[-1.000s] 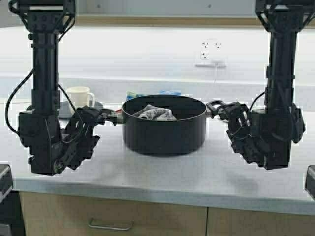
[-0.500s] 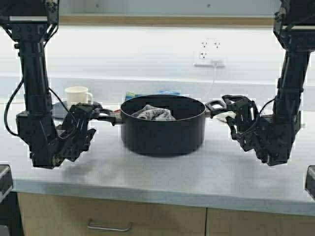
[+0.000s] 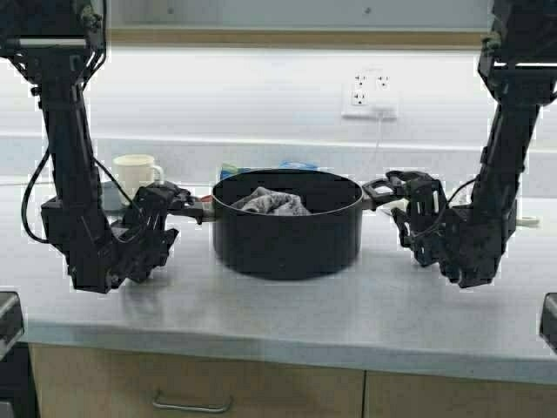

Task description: Open the cabinet, put the pot inside, then close it

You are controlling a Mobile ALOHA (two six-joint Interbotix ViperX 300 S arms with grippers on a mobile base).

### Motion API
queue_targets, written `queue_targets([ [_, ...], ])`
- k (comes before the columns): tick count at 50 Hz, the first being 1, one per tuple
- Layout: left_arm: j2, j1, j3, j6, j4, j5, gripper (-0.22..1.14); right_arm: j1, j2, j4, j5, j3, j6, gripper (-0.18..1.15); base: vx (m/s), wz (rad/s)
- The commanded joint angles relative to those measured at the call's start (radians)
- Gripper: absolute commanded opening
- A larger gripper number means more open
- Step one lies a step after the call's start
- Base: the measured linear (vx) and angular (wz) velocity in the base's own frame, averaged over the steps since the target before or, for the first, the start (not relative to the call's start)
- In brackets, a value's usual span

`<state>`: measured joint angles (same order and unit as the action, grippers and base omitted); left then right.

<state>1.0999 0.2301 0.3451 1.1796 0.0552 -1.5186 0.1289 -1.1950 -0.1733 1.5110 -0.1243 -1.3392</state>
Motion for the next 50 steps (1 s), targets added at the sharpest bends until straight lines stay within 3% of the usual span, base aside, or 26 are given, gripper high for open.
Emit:
queue_targets([
  [1,-0.023,0.002,-0.021,0.002,-0.005,0.014,1.03,0.003,0.012,0.012,-0.017,0.008,-0.006,1.03,0.01,-0.01],
  [8,-0.026,0.003,-0.018,0.000,-0.020,0.015,1.00,0.003,0.015,-0.008,-0.017,0.003,-0.031,0.98,0.01,-0.01],
  [12,-0.028,0.003,-0.011,0.002,-0.020,0.020,0.94,0.003,0.021,-0.026,-0.017,-0.005,-0.051,0.83,0.01,0.00],
  [18,-0.032,0.002,-0.008,0.000,-0.020,0.057,0.68,0.003,0.032,-0.032,-0.017,-0.002,-0.058,0.43,0.01,0.00],
  [22,-0.034,0.002,-0.011,0.000,-0.020,0.080,0.41,0.003,0.037,-0.032,-0.017,0.002,-0.057,0.14,0.00,0.00],
  [25,-0.035,0.002,-0.011,0.000,-0.021,0.087,0.19,0.003,0.038,-0.031,-0.017,0.000,-0.060,0.01,0.00,0.00],
  [30,-0.037,0.002,-0.005,0.000,-0.026,0.091,-0.06,0.003,0.046,-0.031,-0.017,-0.011,-0.064,0.05,0.00,0.00],
  [38,-0.046,0.002,0.023,-0.012,-0.026,0.083,0.04,0.002,0.086,-0.029,-0.008,-0.071,-0.051,0.07,0.00,0.00],
  [50,-0.121,0.003,0.143,-0.055,-0.052,0.011,0.02,0.003,0.167,-0.031,0.083,-0.227,-0.018,0.07,0.00,0.00],
])
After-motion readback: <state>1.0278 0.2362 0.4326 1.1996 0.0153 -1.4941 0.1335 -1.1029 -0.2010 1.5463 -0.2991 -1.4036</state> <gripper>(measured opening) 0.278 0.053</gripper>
